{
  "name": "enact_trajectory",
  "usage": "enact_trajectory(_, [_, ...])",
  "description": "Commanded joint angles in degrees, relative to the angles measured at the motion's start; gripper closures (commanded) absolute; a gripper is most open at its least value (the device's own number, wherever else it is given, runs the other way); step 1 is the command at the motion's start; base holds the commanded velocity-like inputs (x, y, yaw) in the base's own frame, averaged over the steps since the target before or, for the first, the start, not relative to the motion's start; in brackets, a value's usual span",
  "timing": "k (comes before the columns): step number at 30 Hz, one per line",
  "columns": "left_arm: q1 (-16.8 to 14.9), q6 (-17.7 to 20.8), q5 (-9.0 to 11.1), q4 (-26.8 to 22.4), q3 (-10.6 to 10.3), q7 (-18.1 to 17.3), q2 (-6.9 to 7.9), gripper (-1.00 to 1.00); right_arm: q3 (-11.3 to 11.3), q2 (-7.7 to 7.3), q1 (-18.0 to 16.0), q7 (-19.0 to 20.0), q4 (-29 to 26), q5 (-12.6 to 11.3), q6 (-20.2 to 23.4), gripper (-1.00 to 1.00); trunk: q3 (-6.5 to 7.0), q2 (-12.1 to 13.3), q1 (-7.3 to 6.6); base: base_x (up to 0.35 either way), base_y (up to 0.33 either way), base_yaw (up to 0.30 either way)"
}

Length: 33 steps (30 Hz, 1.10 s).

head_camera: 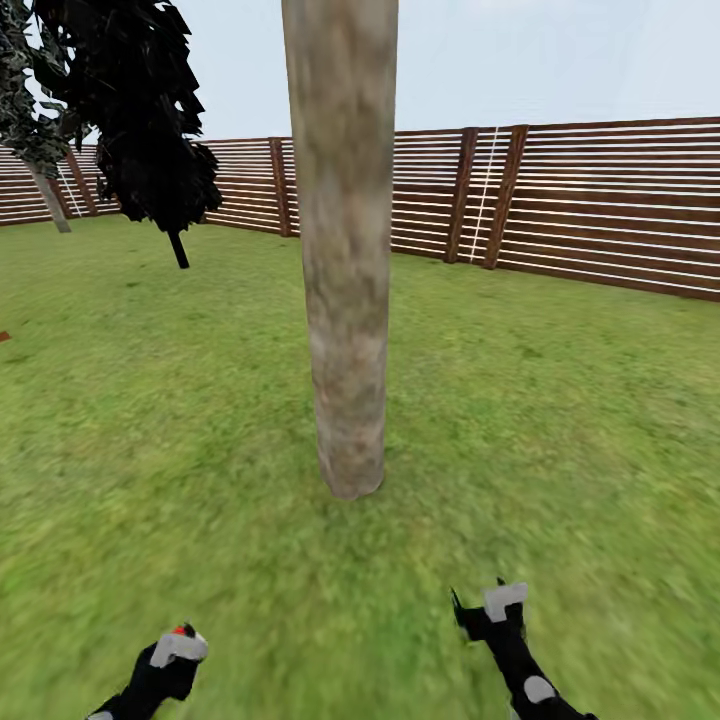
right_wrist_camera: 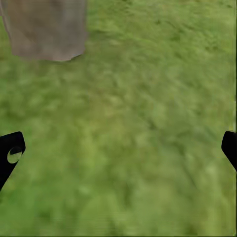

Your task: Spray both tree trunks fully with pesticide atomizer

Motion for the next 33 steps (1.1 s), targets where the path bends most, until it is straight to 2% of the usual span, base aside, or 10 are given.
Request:
enact_trajectory(1, [-1.4, 2.0, -2.9, -2.6, 0.2, -5.7, 0.2, 1.0, 0.3, -0.56, 0.0, 1.4, -2.8, 4.1, 1.6, -1.0, -0.07, 0.0, 0.0, 0.0, 0.0, 0.0])
enact_trajectory(3, [-5.7, 10.7, -5.7, -7.3, -0.7, -21.7, 0.56, 1.0, 0.3, -1.04, -2.7, 13.9, -5.6, 17.0, 9.8, -1.0, -0.07, 0.0, 0.0, 0.0, 0.0, 0.0])
enact_trajectory(4, [-10.1, 13.6, -15.9, -8.8, -2.4, -35.8, 0.18, 1.0, 0.3, -1.37, -6.6, 31.4, -6.0, 25.6, 12.9, -1.0, -0.07, 0.0, 0.0, 0.0, 0.0, 0.0])
enact_trajectory(5, [-11.5, 14.1, -24.5, -9.2, -3.1, -41.9, -0.42, 1.0, 0.3, -1.39, -7.6, 43.0, -6.9, 31.5, 13.0, -1.0, -0.07, 0.0, 0.0, 0.0, 0.0, 0.0])
enact_trajectory(9, [-13.2, 14.6, -30.7, -14.9, -4.5, -56.2, -0.31, 1.0, 0.4, -0.76, -9.1, 49.9, -9.1, 32.9, 13.1, -1.0, -0.07, 0.0, 0.0, 0.0, 0.0, 0.0])
enact_trajectory(11, [-13.1, 15.1, -33.6, -16.5, -4.8, -58.4, -0.51, 1.0, 0.4, -0.57, -9.3, 53.1, -9.4, 32.9, 13.1, -1.0, -0.07, 0.0, 0.0, 0.0, 0.0, 0.0])
enact_trajectory(16, [-12.8, 15.1, -34.4, -17.1, -4.9, -58.9, -0.62, 1.0, 0.4, -0.35, -9.4, 54.1, -9.5, 32.7, 13.3, -1.0, -0.07, 0.0, 0.0, 0.0, 0.0, 0.0])
enact_trajectory(20, [-12.7, 15.2, -34.9, -17.0, -5.0, -58.4, -2.0, 1.0, 0.5, 2.52, -9.4, 55.1, -9.5, 32.8, 13.4, -1.0, -0.07, 0.0, 0.0, 0.0, 0.0, 0.0])
enact_trajectory(21, [-12.7, 15.2, -35.6, -17.1, -5.0, -58.3, -2.76, 1.0, 0.5, 3.35, -9.4, 56.0, -9.4, 32.9, 13.4, 1.0, -0.07, 0.0, 0.0, 0.0, 0.0, 0.0])
enact_trajectory(33, [-13.1, 15.3, -39.4, -17.1, -6.7, -58.0, -9.47, 1.0, 0.6, 6.6, -9.4, 57.6, -9.5, 33.0, 13.3, 1.0, -0.07, 0.0, 0.0, 0.0, 0.0, 0.0])
